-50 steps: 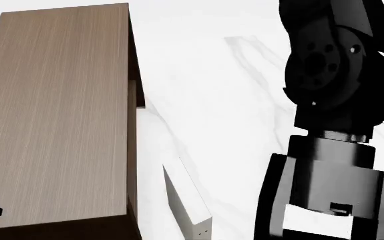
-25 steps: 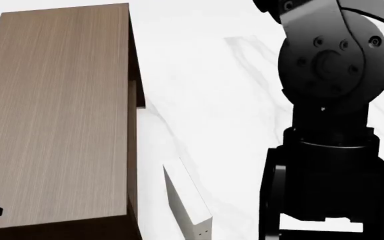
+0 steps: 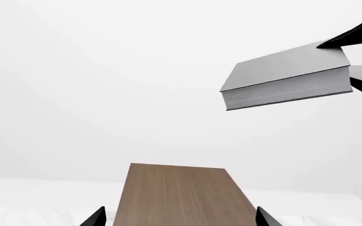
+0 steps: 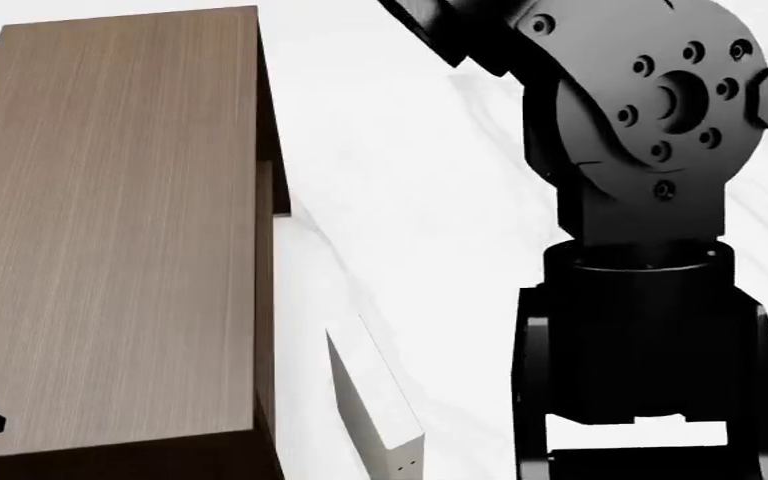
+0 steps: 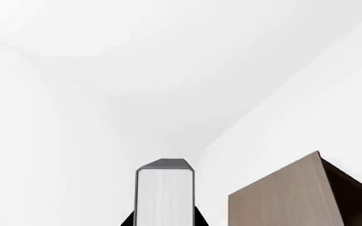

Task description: Pick up the book in the middle and place it on the cabinet shelf.

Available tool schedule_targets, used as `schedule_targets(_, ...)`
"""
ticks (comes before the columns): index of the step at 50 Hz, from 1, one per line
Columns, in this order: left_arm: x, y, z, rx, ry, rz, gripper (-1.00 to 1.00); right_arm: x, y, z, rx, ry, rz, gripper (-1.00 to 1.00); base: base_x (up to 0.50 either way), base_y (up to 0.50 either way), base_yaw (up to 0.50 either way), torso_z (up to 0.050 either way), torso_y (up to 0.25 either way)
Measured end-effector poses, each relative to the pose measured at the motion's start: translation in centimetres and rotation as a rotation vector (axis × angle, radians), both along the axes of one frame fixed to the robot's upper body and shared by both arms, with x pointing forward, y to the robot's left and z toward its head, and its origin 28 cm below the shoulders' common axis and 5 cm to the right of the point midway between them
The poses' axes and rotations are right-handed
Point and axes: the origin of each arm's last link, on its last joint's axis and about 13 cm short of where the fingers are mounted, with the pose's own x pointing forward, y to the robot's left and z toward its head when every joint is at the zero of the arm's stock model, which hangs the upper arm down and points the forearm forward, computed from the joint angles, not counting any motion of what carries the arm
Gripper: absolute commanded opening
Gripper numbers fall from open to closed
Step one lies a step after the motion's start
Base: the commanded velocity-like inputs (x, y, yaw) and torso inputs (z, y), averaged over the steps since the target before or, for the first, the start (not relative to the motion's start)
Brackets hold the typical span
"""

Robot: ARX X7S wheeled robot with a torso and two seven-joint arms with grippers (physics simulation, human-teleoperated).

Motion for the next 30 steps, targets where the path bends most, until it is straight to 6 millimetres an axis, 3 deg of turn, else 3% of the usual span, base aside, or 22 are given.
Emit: schedule_targets(30, 0.1, 0.2, -0.1, -0.002, 0.0, 0.003, 1.0, -1.0, 4.6, -2.6, -0.068, 0.052, 0.235, -1.0, 0.0, 0.0, 0.0, 0.001, 0.001)
